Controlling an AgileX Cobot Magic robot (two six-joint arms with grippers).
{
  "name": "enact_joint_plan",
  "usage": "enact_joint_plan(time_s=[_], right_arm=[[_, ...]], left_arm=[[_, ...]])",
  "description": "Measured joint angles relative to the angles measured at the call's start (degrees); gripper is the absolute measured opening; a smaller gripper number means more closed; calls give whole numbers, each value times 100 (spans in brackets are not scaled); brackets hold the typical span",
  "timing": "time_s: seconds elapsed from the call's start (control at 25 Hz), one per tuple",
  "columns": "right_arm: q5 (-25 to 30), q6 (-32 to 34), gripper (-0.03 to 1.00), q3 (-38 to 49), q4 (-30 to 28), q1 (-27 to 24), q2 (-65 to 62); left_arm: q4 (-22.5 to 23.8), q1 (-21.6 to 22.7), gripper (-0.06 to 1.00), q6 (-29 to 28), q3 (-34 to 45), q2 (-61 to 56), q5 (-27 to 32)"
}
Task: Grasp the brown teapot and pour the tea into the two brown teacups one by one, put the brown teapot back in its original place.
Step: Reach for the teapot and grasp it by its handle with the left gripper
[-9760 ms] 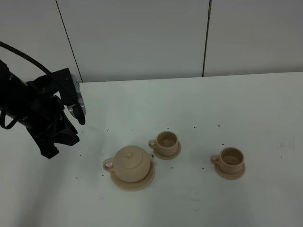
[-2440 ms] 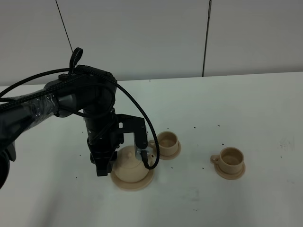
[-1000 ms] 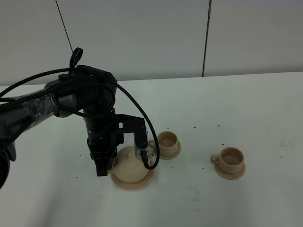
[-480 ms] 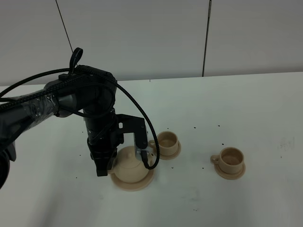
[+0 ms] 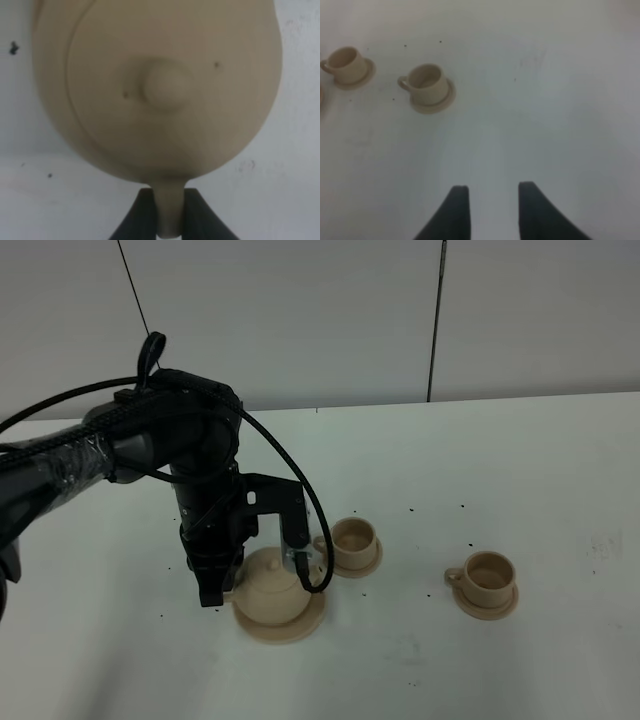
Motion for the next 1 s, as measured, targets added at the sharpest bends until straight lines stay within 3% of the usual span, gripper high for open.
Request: enact_joint_plan(time_s=[0.36, 1.0], right_arm=[[0, 0, 24, 0, 0, 0, 0], [0, -5, 24, 0, 0, 0, 0]], left_arm=[[22, 23, 17, -11, 0, -47, 285], [110, 23, 17, -57, 4, -411, 235]])
